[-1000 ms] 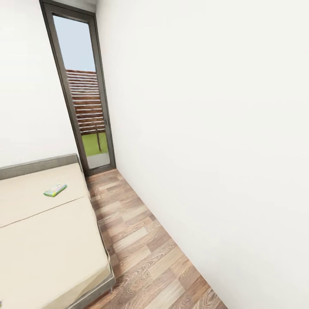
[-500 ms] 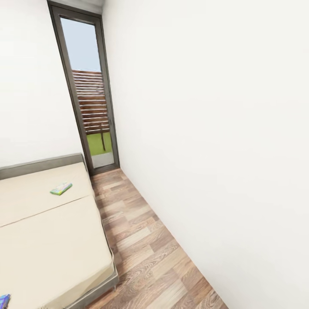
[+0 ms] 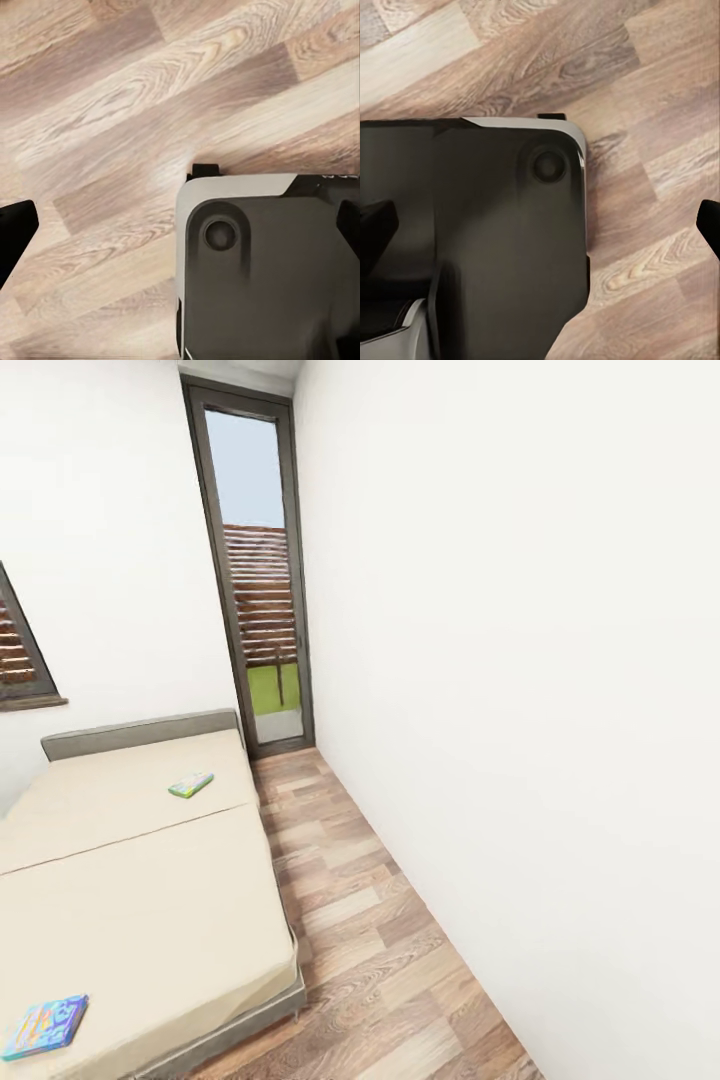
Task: Put all the toys in the child's room - the three board games (two on the bed and one on the table), the two jigsaw puzzles on the table, and the tennis ball on the table - inside the toy box on the table in the child's room.
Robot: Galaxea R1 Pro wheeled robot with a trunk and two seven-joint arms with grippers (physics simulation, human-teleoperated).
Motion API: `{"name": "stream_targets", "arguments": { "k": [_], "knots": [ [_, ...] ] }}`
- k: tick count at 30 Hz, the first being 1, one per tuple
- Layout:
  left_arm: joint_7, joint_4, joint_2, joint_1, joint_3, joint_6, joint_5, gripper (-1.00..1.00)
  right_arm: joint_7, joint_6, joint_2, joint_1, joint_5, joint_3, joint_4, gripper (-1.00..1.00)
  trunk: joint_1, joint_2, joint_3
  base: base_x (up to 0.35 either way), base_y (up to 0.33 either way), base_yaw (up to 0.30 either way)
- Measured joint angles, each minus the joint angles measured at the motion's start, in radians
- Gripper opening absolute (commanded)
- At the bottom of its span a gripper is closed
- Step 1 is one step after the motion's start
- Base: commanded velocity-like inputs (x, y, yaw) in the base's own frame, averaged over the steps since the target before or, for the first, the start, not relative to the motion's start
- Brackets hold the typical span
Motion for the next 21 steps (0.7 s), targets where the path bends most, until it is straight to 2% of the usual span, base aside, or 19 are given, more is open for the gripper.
{"name": "stream_targets", "arguments": {
  "k": [21],
  "knots": [
    [0.0,0.0,-0.008,0.0,0.0,-0.001,0.0,1.0,0.0,0.0,0.0,0.0,0.001,0.0,0.0,1.0,0.0,0.0,-0.01,0.0,0.0,0.272]
  ]
}}
